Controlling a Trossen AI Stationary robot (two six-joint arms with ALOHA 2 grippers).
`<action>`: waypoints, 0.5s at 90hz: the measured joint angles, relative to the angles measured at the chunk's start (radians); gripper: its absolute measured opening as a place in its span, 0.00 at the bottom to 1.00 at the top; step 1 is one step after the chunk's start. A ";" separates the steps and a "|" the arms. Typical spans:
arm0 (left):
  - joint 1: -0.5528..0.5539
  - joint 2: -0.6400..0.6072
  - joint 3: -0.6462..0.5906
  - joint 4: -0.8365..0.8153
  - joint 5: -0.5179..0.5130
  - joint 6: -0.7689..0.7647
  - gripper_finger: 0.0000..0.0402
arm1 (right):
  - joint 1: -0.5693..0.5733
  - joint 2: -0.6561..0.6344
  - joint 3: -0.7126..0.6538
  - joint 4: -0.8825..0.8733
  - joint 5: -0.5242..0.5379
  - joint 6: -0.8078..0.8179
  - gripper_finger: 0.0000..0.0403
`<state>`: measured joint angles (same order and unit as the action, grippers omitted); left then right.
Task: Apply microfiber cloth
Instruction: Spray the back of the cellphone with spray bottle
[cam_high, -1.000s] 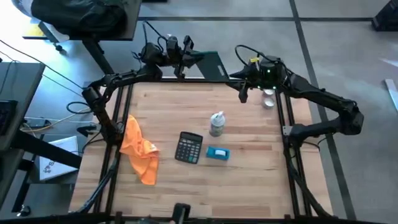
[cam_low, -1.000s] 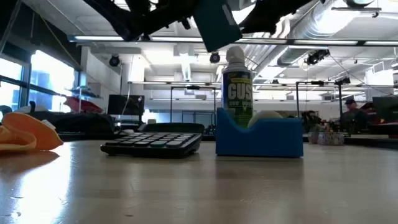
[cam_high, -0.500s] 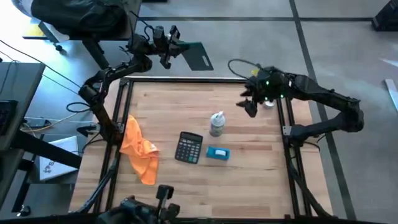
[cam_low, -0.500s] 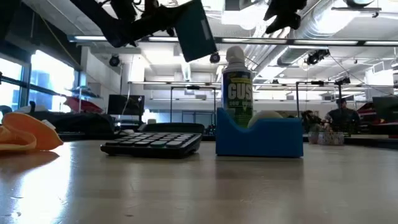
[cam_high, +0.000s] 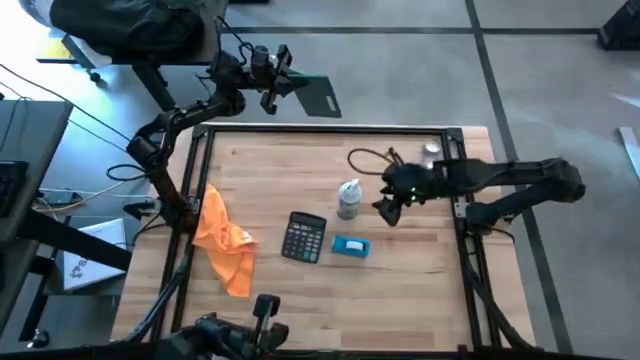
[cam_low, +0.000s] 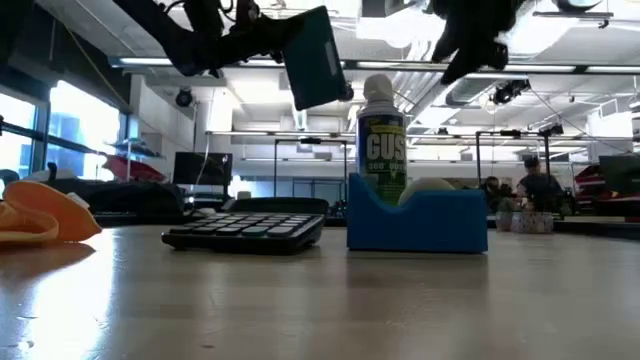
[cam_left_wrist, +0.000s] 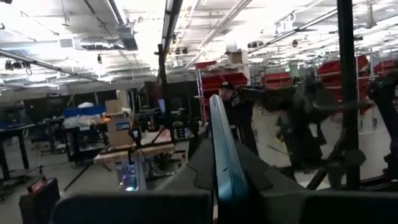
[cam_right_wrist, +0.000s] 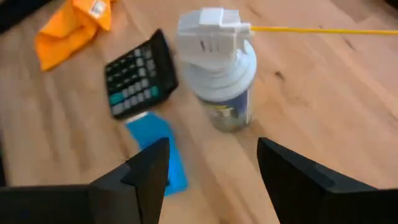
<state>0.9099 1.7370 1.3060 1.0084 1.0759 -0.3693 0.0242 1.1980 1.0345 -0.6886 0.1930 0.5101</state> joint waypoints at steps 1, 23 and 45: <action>0.000 0.000 0.000 -0.003 0.001 -0.002 0.00 | 0.000 0.000 -0.009 0.016 0.008 -0.008 0.52; -0.004 0.000 0.000 -0.051 0.046 -0.021 0.00 | -0.020 0.000 -0.087 0.106 0.314 -0.198 0.52; -0.018 0.000 0.000 -0.060 0.045 -0.019 0.00 | -0.067 0.000 -0.144 0.257 0.317 -0.218 0.52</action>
<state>0.8924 1.7367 1.3060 0.9482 1.1206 -0.3879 -0.0426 1.1980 0.8903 -0.4311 0.5103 0.2923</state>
